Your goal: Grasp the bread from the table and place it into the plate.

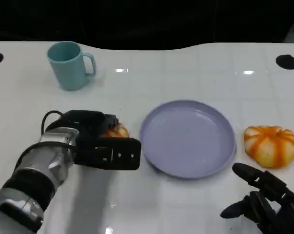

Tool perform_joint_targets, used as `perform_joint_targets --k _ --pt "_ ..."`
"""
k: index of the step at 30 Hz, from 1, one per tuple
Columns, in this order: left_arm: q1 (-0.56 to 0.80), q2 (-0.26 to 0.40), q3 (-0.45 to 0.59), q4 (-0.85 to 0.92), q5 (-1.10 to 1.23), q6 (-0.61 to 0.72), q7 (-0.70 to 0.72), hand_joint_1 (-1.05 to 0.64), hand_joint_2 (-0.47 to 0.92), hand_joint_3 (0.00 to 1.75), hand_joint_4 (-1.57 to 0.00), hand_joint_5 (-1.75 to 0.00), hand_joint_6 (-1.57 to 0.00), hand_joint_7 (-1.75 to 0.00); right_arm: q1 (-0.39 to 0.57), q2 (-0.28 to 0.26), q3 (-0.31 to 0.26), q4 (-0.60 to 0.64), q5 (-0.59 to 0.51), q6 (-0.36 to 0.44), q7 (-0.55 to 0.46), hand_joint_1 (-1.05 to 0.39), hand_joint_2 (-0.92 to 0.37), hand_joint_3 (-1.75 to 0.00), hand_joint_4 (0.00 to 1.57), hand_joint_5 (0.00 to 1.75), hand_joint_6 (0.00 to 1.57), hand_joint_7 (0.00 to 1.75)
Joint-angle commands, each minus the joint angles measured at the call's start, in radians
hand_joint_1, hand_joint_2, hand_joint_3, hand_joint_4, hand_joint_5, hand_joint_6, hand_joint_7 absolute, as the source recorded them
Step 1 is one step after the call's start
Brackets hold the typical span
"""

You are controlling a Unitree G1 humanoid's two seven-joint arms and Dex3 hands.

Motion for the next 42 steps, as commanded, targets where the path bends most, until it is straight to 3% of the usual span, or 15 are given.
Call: perform_joint_targets --k 1,5,7,8,10,11,13,15,17,18,19,21,35,40,42 --pt "-0.022 -0.004 0.018 0.091 -0.052 -0.037 0.019 -0.21 0.90 0.08 -0.58 -0.16 -0.56 -0.05 0.003 -0.011 -0.007 -0.010 0.009 0.000 0.003 -0.75 -0.92 -0.34 0.69 1.13 0.96 0.30" --pt "-0.037 -0.003 0.023 0.131 -0.073 -0.085 0.089 -0.27 0.92 0.19 -0.88 -0.39 -0.85 -0.15 0.003 -0.010 -0.010 -0.017 0.012 0.016 -0.004 -0.75 -0.92 -0.32 0.70 1.12 0.97 0.30" --pt "-0.041 -0.004 0.022 0.142 -0.076 -0.093 0.129 -0.33 0.92 0.06 -0.77 -0.98 -1.13 -0.15 0.001 -0.013 -0.010 -0.012 0.006 0.003 0.002 -0.75 -0.92 -0.33 0.69 1.12 0.95 0.29" --pt "-0.034 -0.002 0.024 0.141 -0.078 -0.108 0.179 -0.32 0.92 0.07 -0.76 -1.17 -1.15 -0.24 0.000 -0.014 -0.011 -0.010 0.004 0.000 0.003 -0.75 -0.92 -0.33 0.69 1.12 0.95 0.29" --pt "-0.027 -0.001 0.025 0.143 -0.083 -0.129 0.239 -0.27 0.92 0.17 -0.75 -1.63 -0.73 -1.30 -0.001 -0.014 -0.012 -0.010 0.004 -0.001 0.004 -0.75 -0.92 -0.33 0.69 1.12 0.95 0.29" --pt "-0.023 -0.002 0.034 0.140 -0.092 -0.133 0.269 -0.26 0.92 0.22 -0.76 -1.68 -0.66 -1.48 0.000 -0.014 -0.014 -0.011 0.008 0.004 0.004 -0.75 -0.92 -0.34 0.69 1.13 0.95 0.29" --pt "-0.023 -0.007 0.045 0.132 -0.105 -0.126 0.298 -0.23 0.92 0.36 -0.80 -1.73 -0.60 -1.68 0.000 -0.015 -0.016 -0.011 0.011 0.006 0.005 -0.75 -0.92 -0.33 0.69 1.13 0.95 0.29" --pt "-0.022 -0.007 0.052 0.121 -0.109 -0.128 0.326 -0.22 0.89 0.39 -0.77 -1.74 -0.59 -1.52 -0.001 -0.014 -0.016 -0.010 0.010 0.007 0.004 -0.75 -0.92 -0.33 0.69 1.13 0.96 0.29" --pt "-0.019 -0.005 0.058 0.113 -0.115 -0.142 0.351 -0.19 0.85 0.48 -0.79 -1.75 -0.54 -1.70 -0.001 -0.014 -0.017 -0.009 0.012 0.011 0.004 -0.74 -0.92 -0.33 0.69 1.13 0.96 0.29" --pt "-0.017 -0.002 0.068 0.103 -0.127 -0.157 0.360 -0.19 0.84 0.51 -0.80 -1.75 -0.55 -1.72 -0.003 -0.013 -0.018 -0.006 0.012 0.012 0.002 -0.74 -0.92 -0.33 0.69 1.13 0.96 0.29" --pt "-0.016 0.000 0.074 0.097 -0.136 -0.166 0.364 -0.19 0.75 0.69 -0.81 -1.75 -0.55 -1.74 -0.004 -0.013 -0.019 -0.003 0.011 0.012 0.002 -0.74 -0.92 -0.33 0.69 1.13 0.96 0.29" --pt "-0.017 0.004 0.085 0.079 -0.149 -0.177 0.374 -0.19 0.68 0.82 -0.82 -1.75 -0.55 -1.74 -0.008 -0.014 -0.019 0.004 0.002 0.005 -0.002 -0.74 -0.92 -0.33 0.69 1.13 0.96 0.29" --pt "-0.012 0.014 0.108 0.027 -0.177 -0.196 0.357 -0.21 0.64 0.93 -0.80 -1.75 -0.53 -1.75 -0.014 -0.012 -0.021 0.021 0.002 -0.009 0.002 -0.74 -0.92 -0.34 0.68 1.14 0.96 0.28" --pt "-0.004 -0.010 0.111 -0.101 -0.184 -0.246 0.370 -0.18 0.61 0.95 -0.85 -1.75 -0.60 -1.75 -0.027 -0.010 -0.030 0.062 0.017 -0.021 0.018 -0.75 -0.92 -0.33 0.71 1.14 0.98 0.29" --pt "0.001 -0.022 0.108 -0.140 -0.191 -0.289 0.359 -0.15 0.50 1.10 -0.89 -1.75 -0.65 -1.75 -0.024 -0.008 -0.031 0.060 0.018 -0.027 0.024 -0.75 -0.92 -0.32 0.70 1.13 0.98 0.29"
